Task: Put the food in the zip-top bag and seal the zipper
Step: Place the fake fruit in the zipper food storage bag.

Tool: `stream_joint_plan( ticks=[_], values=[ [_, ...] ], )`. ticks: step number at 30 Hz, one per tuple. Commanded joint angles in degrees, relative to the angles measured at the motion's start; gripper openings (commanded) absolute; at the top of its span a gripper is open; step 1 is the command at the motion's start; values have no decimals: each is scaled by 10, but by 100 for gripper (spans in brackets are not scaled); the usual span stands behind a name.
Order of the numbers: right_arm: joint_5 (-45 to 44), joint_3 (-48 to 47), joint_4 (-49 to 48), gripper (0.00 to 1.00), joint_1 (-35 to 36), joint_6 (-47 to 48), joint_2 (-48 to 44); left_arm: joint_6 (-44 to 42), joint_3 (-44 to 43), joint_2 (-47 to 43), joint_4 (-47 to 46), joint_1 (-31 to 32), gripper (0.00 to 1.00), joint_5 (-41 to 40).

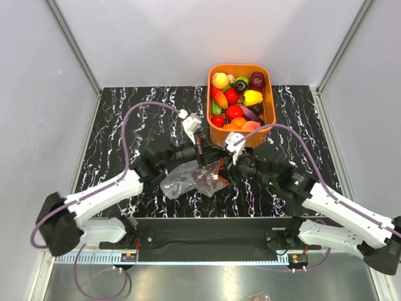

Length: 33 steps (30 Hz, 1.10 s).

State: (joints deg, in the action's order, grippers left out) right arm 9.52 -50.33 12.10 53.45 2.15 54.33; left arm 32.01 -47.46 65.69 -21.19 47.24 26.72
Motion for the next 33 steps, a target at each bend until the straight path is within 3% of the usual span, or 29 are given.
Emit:
stream_joint_plan(
  ticks=[1,4,5,8,14,20,21,30,33],
  values=[
    [-92,-71,116,30,3,23,-23,-4,-29,63,-140,48,0,3],
    [-68,-30,82,31,3,1,-76,36,-19,126,-263,67,0,22],
    [-59,0,71,31,3,-10,-90,78,-12,153,-361,72,0,20],
    [-28,36,41,33,3,-33,-130,168,0,206,-524,72,0,16],
    [-10,49,23,38,3,-39,-125,301,3,274,-711,72,0,-10],
    [-27,45,37,70,3,-40,-134,343,13,278,-743,71,0,-22],
    [-33,42,42,72,3,-42,-129,347,12,277,-743,71,0,-23],
    [-71,17,79,71,3,-72,-133,363,9,233,-737,44,0,-7],
    [-92,-1,104,62,3,-86,-143,354,20,208,-711,29,0,9]
  ],
)
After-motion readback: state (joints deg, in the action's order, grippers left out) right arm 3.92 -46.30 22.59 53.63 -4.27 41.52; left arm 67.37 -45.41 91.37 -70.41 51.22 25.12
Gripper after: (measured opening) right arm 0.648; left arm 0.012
